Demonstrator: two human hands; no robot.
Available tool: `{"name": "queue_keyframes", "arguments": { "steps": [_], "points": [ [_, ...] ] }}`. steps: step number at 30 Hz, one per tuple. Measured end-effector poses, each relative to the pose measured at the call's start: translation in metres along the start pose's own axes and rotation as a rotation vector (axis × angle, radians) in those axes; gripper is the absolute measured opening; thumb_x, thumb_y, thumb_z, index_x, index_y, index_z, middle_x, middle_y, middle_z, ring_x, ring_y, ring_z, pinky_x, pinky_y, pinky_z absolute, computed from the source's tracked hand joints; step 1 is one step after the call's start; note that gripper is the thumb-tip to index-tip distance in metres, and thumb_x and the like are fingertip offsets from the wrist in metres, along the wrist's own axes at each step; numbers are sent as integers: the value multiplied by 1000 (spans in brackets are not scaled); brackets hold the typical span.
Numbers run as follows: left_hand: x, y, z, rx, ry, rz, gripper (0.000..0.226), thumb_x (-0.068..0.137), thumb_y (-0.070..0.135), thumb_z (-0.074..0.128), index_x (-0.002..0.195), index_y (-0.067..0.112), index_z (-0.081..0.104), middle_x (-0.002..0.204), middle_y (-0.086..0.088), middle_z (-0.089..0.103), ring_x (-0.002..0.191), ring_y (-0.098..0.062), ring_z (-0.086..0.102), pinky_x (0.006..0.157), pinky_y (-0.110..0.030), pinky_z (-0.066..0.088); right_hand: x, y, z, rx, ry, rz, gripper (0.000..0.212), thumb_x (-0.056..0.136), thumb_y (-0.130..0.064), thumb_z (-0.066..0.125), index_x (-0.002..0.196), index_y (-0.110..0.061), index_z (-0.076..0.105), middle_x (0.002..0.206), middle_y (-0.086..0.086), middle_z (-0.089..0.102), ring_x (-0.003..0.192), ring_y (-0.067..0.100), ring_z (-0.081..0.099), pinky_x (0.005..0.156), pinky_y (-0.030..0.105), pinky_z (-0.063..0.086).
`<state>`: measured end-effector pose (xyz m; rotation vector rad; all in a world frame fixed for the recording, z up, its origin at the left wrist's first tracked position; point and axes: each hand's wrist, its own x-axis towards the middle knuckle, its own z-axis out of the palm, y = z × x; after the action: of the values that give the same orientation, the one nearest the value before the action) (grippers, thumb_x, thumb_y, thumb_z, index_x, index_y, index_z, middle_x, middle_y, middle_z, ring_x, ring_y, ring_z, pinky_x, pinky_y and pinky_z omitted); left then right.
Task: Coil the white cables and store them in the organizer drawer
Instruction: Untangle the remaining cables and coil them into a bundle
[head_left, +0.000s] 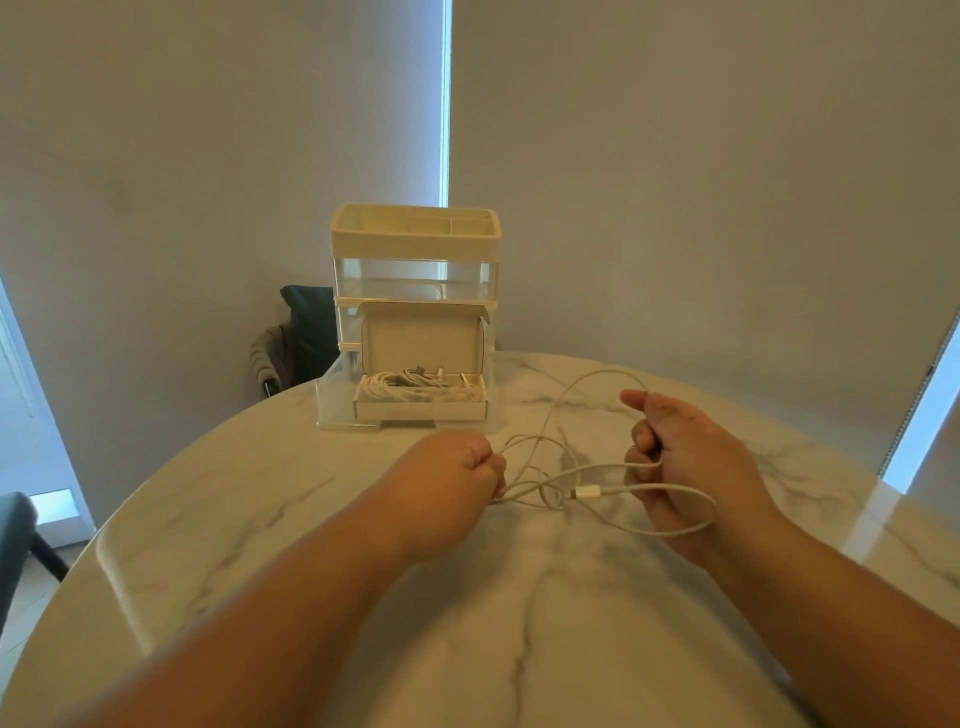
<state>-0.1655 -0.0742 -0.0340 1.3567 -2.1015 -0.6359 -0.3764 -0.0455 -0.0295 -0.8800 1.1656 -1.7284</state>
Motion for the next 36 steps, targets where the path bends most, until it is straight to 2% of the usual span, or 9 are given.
{"name": "queue_keyframes", "arguments": {
  "steps": [9,12,15,18,20,22,26,33,36],
  "points": [
    [-2,2,-4,-76,69,-50,31,100,29,48,78,20,67,73,5,60,67,-10,54,60,-26,41,0,3,-9,-896,-85,-361,26,83,-26,76,99,-31,56,75,-3,48,62,11,45,59,27,39],
    [-3,4,-4,-34,74,-28,32,101,30,46,78,21,66,75,6,60,69,-8,54,59,-25,38,-9,-5,-1,-1038,-149,-674,27,85,-8,67,81,-32,57,76,-11,51,72,5,49,68,23,39],
    [-4,5,-3,-25,68,-16,31,101,30,46,79,22,66,76,5,61,70,-8,54,59,-24,39,-19,1,8,-1153,-320,-583,22,95,-15,56,100,-31,70,95,-15,61,91,-4,53,80,5,35],
    [-5,5,-2,-42,36,-13,31,100,33,47,78,22,66,69,8,59,62,-6,52,56,-23,38,-20,10,9,-964,-336,-320,35,98,-41,50,107,-14,70,101,3,69,88,11,61,84,27,49],
    [-5,6,-2,-46,19,4,32,100,34,48,75,23,66,67,9,57,60,-6,52,56,-23,38,-20,13,10,-985,-300,-306,34,93,-52,55,112,-26,65,101,-5,68,88,10,63,78,31,52],
    [-5,6,-1,-53,10,14,32,99,35,49,74,24,66,68,8,59,61,-8,54,57,-24,41,-22,14,12,-1025,-321,-263,34,91,-44,63,124,-40,56,98,-13,66,87,4,64,73,24,51],
    [-7,6,0,-81,-22,-13,31,99,34,49,76,23,67,70,6,60,63,-10,55,63,-27,46,-20,17,16,-724,-302,-142,23,98,-13,56,114,-27,63,74,-1,69,62,15,66,50,29,51],
    [-7,10,2,-66,-55,-49,33,100,34,46,75,26,65,76,8,60,74,-10,56,79,-36,54,-23,5,24,195,-290,151,17,99,-6,47,85,-7,58,68,11,59,71,26,68,61,35,57],
    [-7,10,1,-81,-57,-49,32,100,33,47,75,24,66,75,7,59,73,-11,56,80,-38,55,-22,-1,22,172,-280,115,17,93,1,47,92,-11,59,71,8,61,69,20,58,64,33,44]
  ]
}}
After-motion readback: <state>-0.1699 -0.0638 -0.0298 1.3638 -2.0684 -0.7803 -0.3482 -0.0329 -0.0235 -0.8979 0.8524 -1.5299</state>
